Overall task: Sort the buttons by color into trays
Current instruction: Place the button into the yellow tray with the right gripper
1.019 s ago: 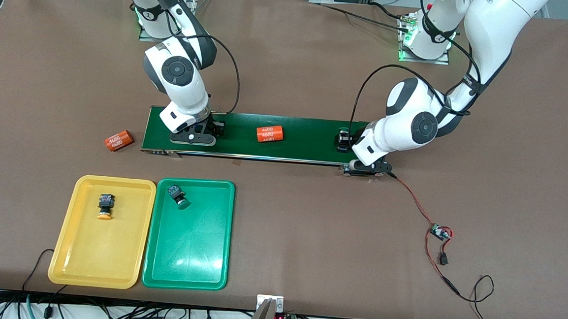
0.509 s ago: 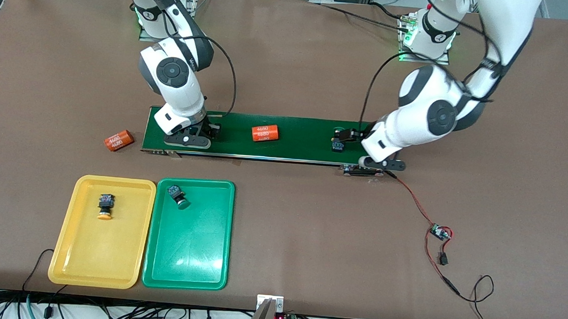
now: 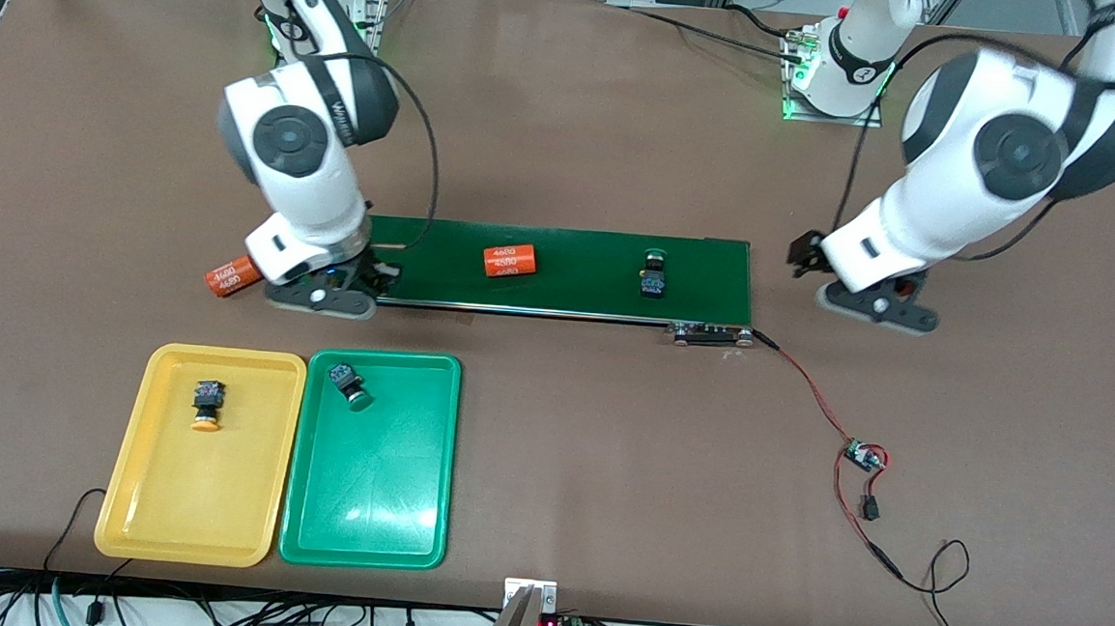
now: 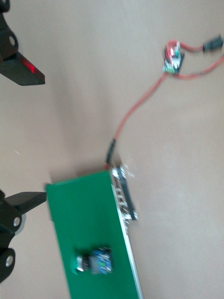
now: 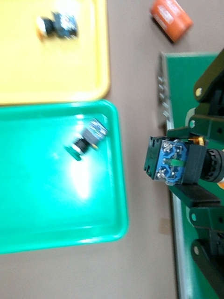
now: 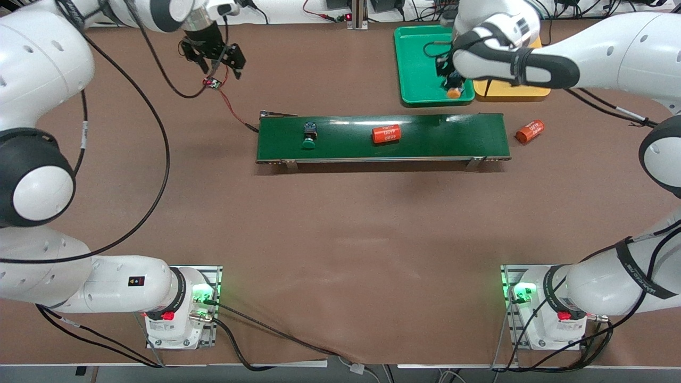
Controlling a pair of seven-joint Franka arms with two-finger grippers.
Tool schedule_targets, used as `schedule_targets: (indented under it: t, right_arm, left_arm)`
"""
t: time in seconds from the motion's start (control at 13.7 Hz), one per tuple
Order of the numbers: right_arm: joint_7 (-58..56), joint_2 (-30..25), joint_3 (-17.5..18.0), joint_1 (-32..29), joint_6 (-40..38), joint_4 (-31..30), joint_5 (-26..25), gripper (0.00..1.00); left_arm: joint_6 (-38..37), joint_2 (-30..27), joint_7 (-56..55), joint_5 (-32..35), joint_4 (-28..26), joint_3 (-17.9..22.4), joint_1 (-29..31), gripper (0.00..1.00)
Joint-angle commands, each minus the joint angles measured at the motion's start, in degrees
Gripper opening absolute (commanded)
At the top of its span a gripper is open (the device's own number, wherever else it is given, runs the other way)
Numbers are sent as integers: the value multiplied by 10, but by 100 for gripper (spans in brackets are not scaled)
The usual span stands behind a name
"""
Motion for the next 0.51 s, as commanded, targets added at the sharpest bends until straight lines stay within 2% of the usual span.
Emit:
schedule_targets:
  t: [0.0,0.15,0.29,0.44]
  right_arm:
    - [-118,34,-42,-31,-9,63,63,26]
    - [-197,65,-73,-48,-7,100,75,26]
    - [-251,98,-87,-70,4,126,73,26]
    - [-296,135,-101,-88,47,141,72,26]
  left_arm:
    - [-149,-42,19,11,77,45,-32,100]
    - [-222,-25,17,6,148,46,-29,100]
    - [-210,-22,11,2,154,55,-23,100]
    - [-178,-12,15,0,149,84,-21,100]
